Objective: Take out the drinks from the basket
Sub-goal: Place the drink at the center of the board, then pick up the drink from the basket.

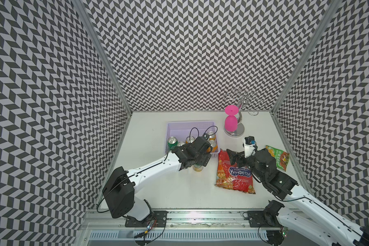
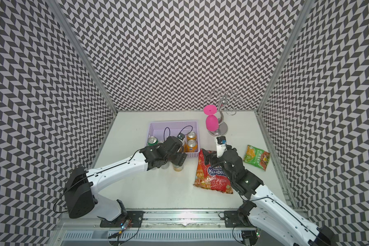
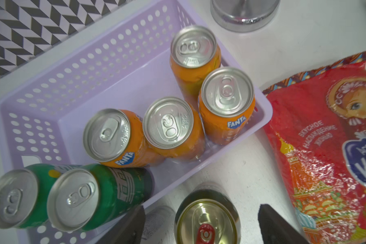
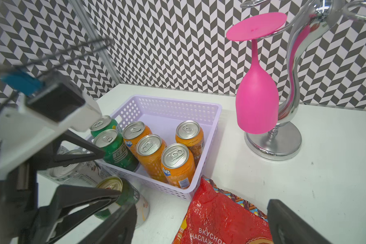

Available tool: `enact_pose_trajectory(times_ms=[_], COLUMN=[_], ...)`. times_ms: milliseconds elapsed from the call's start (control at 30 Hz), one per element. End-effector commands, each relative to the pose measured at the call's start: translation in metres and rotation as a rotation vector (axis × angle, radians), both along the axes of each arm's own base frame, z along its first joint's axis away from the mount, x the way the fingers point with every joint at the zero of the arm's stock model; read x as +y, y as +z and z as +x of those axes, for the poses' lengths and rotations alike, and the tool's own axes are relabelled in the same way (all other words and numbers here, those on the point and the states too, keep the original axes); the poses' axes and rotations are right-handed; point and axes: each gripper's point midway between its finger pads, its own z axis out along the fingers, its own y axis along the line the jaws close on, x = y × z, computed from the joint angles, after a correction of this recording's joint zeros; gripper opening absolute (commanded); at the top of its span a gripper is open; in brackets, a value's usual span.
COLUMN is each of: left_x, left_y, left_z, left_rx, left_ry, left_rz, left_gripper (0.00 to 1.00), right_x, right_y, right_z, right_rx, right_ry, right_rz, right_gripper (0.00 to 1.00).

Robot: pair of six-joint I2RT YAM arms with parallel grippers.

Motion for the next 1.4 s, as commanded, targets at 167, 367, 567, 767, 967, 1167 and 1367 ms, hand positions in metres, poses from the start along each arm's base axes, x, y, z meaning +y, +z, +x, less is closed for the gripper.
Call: enact_pose_trajectory(times_ms=[167, 367, 567, 767, 967, 1167, 1367], left_x=[0.025, 0.070, 0.110, 0.137, 0.153, 0.155, 0.155], left_y=[0.065, 0.084, 0.089, 0.086, 0.080, 0.082, 0.077], left_z=[0.013, 0.028, 0.034, 0.030, 0.025, 0.023, 0.024], left_rx=[-0.085, -0.145, -0.187, -0.209, -0.235, -0.246, -0.229], left_ry=[0.013, 0.080, 0.156, 0.229, 0.284, 0.279, 0.283], left_rz=[-0.143, -0.227, -0.303, -0.359, -0.397, -0.407, -0.402], left_gripper=[0.92, 0.98, 0.99, 0.99, 0.99, 0.99, 0.99], right_x=[0.026, 0.038, 0.057, 0.076, 0.086, 0.097, 0.107], right_y=[0.018, 0.009, -0.008, -0.033, -0.065, -0.095, -0.107], right_z=[0.012, 0.027, 0.039, 0.051, 0.063, 0.074, 0.081], right_rx=[-0.008, 0.051, 0.121, 0.203, 0.317, 0.390, 0.400], right_ry=[0.089, 0.098, 0.144, 0.175, 0.173, 0.188, 0.198], right_rz=[-0.004, -0.075, -0.122, -0.188, -0.299, -0.377, -0.359], right_gripper=[1.00, 0.99, 0.99, 1.00, 1.00, 1.00, 0.97])
